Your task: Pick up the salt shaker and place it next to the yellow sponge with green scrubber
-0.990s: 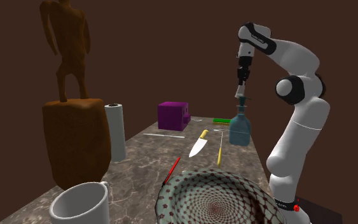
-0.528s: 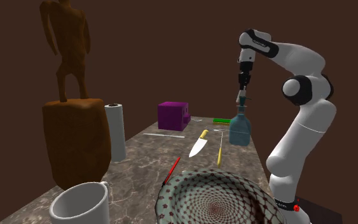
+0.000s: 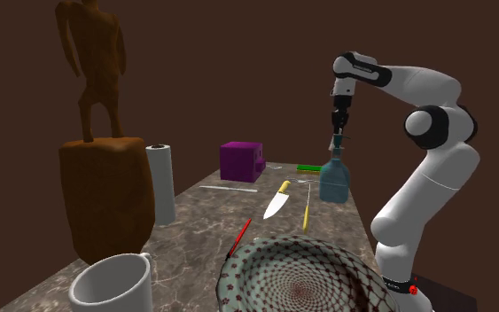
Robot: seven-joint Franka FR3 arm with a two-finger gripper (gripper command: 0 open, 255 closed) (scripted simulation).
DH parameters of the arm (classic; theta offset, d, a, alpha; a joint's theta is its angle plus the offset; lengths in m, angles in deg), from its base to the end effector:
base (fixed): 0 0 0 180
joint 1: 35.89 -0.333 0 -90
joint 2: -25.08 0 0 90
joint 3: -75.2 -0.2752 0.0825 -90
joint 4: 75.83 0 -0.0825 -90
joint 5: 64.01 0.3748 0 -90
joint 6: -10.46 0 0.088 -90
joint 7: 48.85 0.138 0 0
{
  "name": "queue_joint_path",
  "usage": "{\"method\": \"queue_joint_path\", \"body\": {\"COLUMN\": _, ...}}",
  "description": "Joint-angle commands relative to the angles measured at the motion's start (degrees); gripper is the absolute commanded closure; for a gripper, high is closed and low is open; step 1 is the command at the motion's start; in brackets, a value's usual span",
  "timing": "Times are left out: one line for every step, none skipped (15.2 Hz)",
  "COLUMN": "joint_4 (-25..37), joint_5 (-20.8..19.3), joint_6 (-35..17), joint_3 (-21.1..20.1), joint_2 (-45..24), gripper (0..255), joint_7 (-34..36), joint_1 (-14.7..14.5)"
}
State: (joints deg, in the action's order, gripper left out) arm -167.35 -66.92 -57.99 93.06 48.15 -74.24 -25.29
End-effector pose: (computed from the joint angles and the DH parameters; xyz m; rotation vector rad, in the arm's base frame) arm 0.3156 -0.2187 0.6850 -3.0669 0.0724 -0.0240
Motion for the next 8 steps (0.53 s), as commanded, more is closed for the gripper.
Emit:
{"method": "queue_joint_path", "body": {"joint_4": -2.9, "joint_5": -0.2, "joint_6": -1.8, "joint_3": -0.2, "joint_2": 1.1, "gripper": 255, "joint_7": 0.2, "joint_1": 0.1}}
{"method": "queue_joint_path", "body": {"joint_4": -4.2, "joint_5": -0.3, "joint_6": -2.6, "joint_3": -0.3, "joint_2": 1.7, "gripper": 255, "joint_7": 0.3, "joint_1": 0.2}}
{"method": "queue_joint_path", "body": {"joint_4": -5.5, "joint_5": -0.4, "joint_6": -3.4, "joint_3": -0.3, "joint_2": 2.2, "gripper": 255, "joint_7": 0.4, "joint_1": 0.2}}
{"method": "queue_joint_path", "body": {"joint_4": -6.7, "joint_5": -0.5, "joint_6": -4.2, "joint_3": -0.4, "joint_2": 2.6, "gripper": 255, "joint_7": 0.4, "joint_1": 0.3}}
{"method": "queue_joint_path", "body": {"joint_4": -8.0, "joint_5": -0.6, "joint_6": -5.0, "joint_3": -0.4, "joint_2": 3.1, "gripper": 255, "joint_7": 0.5, "joint_1": 0.3}}
{"method": "queue_joint_path", "body": {"joint_4": -9.2, "joint_5": -0.7, "joint_6": -5.8, "joint_3": -0.4, "joint_2": 3.6, "gripper": 255, "joint_7": 0.5, "joint_1": 0.4}}
{"method": "queue_joint_path", "body": {"joint_4": -10.4, "joint_5": -0.8, "joint_6": -6.5, "joint_3": -0.5, "joint_2": 4.0, "gripper": 255, "joint_7": 0.6, "joint_1": 0.5}}
{"method": "queue_joint_path", "body": {"joint_4": -11.6, "joint_5": -0.9, "joint_6": -7.3, "joint_3": -0.5, "joint_2": 4.4, "gripper": 255, "joint_7": 0.6, "joint_1": 0.5}}
